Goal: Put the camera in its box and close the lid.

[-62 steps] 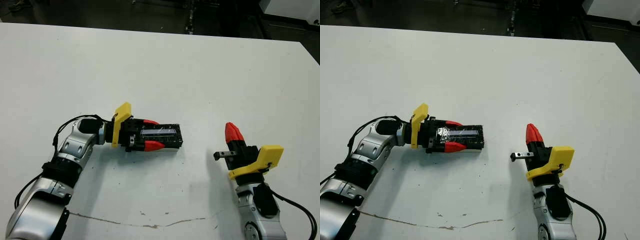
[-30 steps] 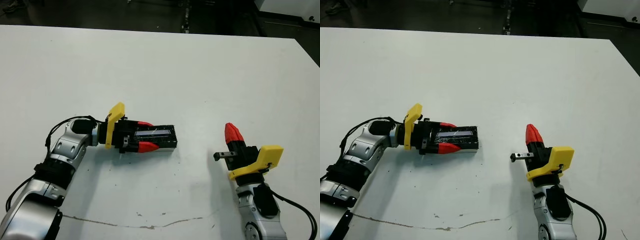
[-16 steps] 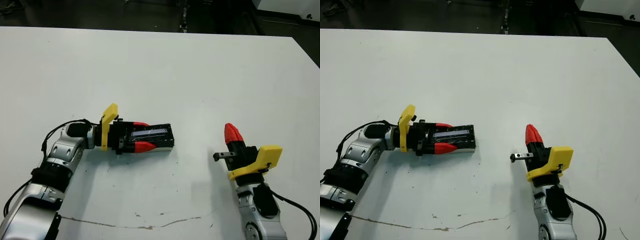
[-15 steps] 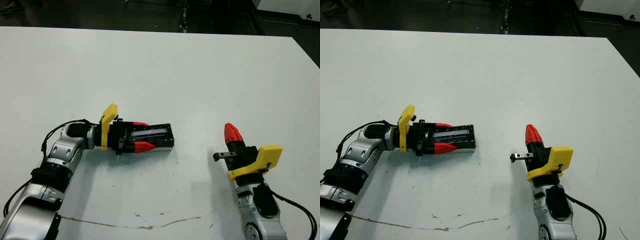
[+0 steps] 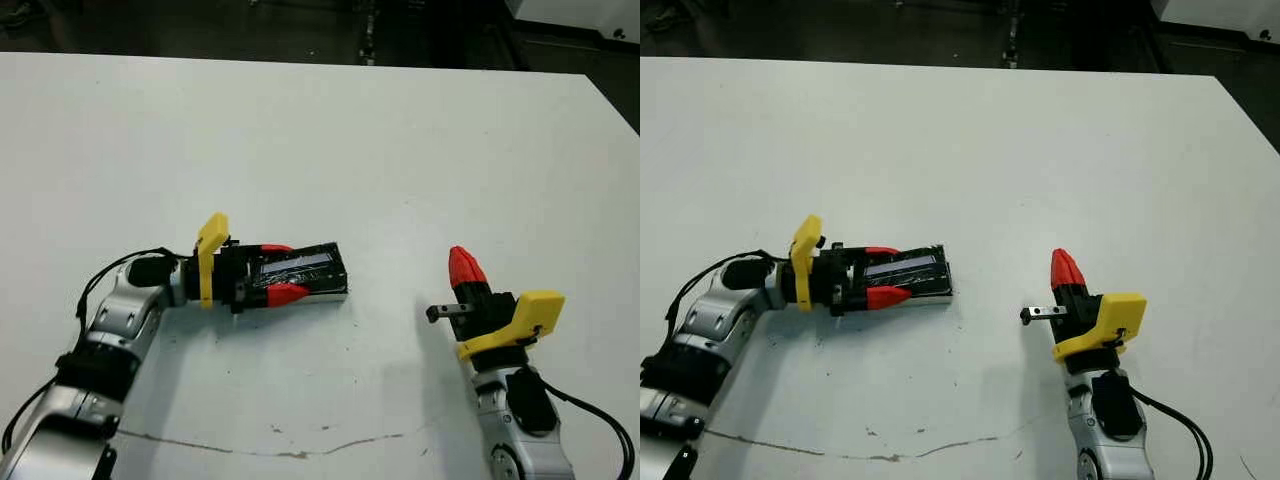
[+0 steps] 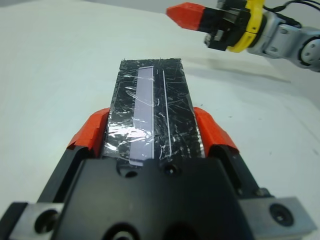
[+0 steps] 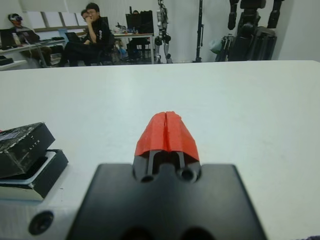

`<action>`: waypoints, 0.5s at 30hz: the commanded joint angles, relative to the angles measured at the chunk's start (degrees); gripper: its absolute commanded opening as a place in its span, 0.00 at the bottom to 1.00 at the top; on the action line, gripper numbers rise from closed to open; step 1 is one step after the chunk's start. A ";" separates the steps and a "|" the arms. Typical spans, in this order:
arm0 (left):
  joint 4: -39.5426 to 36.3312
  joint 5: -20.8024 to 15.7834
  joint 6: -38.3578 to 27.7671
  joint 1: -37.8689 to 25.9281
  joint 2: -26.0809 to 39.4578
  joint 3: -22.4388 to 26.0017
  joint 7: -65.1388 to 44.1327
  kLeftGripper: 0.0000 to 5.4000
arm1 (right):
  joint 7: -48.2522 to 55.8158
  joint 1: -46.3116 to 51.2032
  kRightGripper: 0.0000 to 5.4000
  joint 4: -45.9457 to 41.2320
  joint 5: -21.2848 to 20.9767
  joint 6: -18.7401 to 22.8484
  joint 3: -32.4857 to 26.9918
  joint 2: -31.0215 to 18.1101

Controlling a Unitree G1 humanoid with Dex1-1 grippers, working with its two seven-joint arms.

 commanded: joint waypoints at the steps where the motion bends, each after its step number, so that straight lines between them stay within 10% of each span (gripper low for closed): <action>1: -0.67 3.76 0.65 3.07 1.83 -1.79 1.56 0.58 | 0.04 0.23 0.00 -0.24 0.45 0.90 -0.27 -0.59; 15: 2.71 4.65 -0.21 0.61 1.25 -4.55 1.48 0.58 | 0.24 -0.03 0.00 -0.12 0.76 1.05 -0.49 -0.68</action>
